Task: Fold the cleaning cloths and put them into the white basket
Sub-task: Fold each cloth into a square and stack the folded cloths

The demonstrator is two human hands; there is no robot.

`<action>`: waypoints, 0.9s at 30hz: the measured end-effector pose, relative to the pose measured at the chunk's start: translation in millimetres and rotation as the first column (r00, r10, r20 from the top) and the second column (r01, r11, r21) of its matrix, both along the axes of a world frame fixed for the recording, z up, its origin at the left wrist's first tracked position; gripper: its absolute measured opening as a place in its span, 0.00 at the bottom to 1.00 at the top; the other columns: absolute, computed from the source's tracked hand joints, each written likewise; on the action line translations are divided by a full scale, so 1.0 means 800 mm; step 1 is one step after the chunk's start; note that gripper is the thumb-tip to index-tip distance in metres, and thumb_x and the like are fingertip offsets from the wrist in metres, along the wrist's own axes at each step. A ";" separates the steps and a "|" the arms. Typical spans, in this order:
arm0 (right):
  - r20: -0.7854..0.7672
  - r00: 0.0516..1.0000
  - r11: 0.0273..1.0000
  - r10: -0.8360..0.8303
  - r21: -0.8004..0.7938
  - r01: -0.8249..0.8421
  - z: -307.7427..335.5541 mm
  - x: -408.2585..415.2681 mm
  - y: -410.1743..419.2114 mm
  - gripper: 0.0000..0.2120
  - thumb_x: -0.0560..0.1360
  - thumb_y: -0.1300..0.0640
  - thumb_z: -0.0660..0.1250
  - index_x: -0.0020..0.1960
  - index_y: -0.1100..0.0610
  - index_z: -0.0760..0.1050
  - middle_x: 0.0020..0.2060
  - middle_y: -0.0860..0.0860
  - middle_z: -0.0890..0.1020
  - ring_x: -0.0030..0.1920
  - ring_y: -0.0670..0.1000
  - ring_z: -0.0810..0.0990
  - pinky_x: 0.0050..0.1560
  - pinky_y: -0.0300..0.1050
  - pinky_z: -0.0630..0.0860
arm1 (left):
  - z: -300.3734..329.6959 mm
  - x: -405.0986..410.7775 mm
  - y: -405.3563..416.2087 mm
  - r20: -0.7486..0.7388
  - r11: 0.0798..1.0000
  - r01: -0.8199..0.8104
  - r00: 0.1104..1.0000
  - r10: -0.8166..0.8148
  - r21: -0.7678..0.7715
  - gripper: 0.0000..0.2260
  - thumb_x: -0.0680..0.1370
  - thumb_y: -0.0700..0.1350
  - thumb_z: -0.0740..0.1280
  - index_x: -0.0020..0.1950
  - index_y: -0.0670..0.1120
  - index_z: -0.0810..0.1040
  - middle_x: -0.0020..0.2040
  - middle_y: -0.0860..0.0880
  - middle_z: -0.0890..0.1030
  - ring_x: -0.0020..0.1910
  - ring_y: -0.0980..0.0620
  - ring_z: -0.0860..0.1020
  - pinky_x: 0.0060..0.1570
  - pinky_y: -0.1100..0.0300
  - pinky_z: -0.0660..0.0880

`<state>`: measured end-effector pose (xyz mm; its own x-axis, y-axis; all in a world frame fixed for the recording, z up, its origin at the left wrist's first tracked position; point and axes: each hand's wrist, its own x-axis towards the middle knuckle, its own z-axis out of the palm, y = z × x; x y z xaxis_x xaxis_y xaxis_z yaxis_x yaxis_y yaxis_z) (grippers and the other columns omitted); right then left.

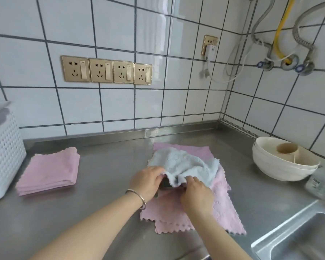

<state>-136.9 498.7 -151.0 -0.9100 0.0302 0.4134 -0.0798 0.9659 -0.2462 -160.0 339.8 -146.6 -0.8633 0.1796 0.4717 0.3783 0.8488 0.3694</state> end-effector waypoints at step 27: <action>-0.082 0.837 0.485 0.541 -0.783 -0.390 0.195 0.055 -0.185 0.09 0.71 0.57 0.72 0.36 0.58 0.74 0.30 0.49 0.75 0.33 0.49 0.72 0.32 0.39 0.67 | 0.208 0.219 -0.385 0.135 0.883 -0.380 0.925 0.355 0.275 0.09 0.77 0.47 0.65 0.42 0.42 0.76 0.32 0.52 0.72 0.33 0.54 0.70 0.32 0.65 0.64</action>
